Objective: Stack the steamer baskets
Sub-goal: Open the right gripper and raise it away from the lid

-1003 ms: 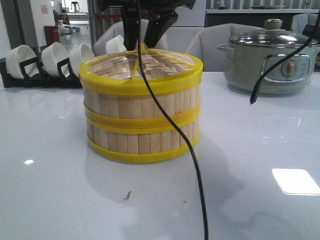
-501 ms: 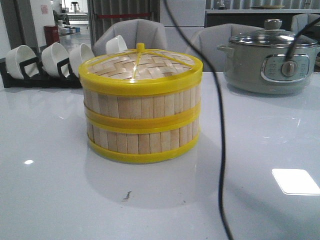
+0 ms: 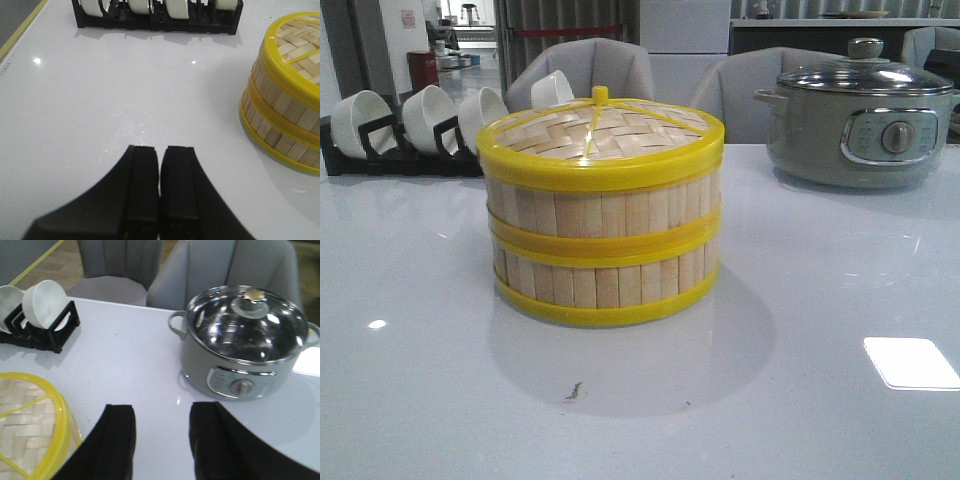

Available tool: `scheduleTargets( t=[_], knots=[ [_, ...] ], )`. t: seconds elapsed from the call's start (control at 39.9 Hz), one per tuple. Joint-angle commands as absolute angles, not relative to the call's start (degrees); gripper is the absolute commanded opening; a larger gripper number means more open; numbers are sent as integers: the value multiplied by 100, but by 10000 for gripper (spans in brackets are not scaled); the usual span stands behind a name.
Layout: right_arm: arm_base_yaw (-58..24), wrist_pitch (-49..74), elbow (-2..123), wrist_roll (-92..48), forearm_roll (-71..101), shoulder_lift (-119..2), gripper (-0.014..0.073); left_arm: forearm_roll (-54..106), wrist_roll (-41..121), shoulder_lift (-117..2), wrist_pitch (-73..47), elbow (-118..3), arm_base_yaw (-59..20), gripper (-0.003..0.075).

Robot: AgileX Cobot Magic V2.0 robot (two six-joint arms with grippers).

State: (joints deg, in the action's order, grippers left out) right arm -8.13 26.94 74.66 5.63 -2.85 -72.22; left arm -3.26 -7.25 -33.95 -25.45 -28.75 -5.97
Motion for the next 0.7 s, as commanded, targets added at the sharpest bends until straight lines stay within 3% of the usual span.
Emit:
scheduleTargets(
  t=[0.0,0.35,0.68],
  knots=[
    [-448,1679,6612,510,-372,-6236,371,-343,-756,-3393,-2088,-3044,-640,83],
    [588,418,3729,510,-372,-3831,371,-343,-756,-3393,-2088,-3044,-640,83],
    [636,89,2122,510,-372,-2640,371,-343,-756,-3393,-2088,-3044,-640,83]
  ],
)
